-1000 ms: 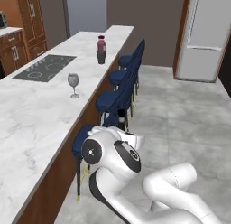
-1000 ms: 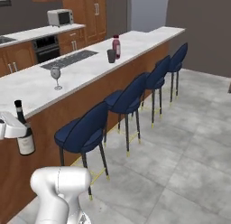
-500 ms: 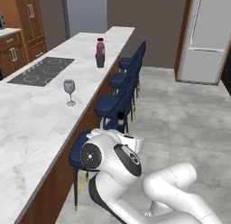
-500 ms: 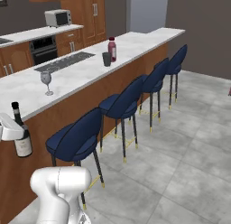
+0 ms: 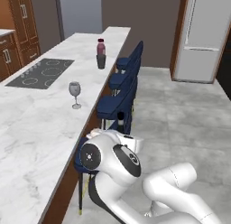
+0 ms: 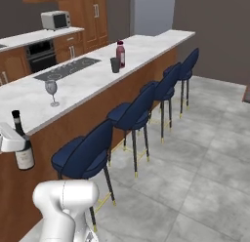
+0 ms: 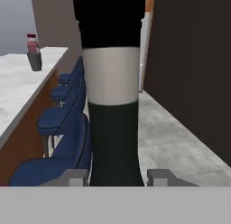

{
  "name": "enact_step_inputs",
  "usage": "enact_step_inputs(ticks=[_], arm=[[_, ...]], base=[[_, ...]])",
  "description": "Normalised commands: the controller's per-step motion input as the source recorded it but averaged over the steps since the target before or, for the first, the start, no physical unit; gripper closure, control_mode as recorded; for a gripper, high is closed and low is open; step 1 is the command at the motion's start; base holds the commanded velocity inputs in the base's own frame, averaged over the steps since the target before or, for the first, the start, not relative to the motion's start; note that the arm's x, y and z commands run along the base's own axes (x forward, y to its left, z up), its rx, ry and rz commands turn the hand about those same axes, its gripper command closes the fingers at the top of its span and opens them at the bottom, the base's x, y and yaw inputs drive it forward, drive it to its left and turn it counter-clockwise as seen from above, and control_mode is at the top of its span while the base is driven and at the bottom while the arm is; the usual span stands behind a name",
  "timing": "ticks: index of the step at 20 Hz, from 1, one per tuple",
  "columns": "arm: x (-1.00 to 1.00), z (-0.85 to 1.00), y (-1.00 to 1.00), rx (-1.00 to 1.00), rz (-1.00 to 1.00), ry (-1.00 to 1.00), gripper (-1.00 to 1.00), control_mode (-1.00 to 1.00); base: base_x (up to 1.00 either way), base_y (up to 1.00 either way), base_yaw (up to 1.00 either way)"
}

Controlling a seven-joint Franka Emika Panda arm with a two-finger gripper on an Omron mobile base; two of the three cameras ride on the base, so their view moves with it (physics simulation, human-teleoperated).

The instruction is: There is a wine glass and glass cup on the dining counter. Place the wine bottle next to the wine glass and the juice bottle next to the glass cup.

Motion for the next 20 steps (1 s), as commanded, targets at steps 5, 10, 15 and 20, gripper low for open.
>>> enact_step_inputs(ticks=[5,10,15,20], arm=[[0.0,0.0,0.0,0.0,0.0,0.0,1.0,1.0],[0.0,0.0,0.0,0.0,0.0,0.0,1.0,1.0],[0.0,0.0,0.0,0.0,0.0,0.0,1.0,1.0],[0.0,0.0,0.0,0.0,0.0,0.0,1.0,1.0]], base=[[0.21,0.18,0.21],[0.0,0.23,0.35],[0.05,0.16,0.31],[0.21,0.15,0.09]])
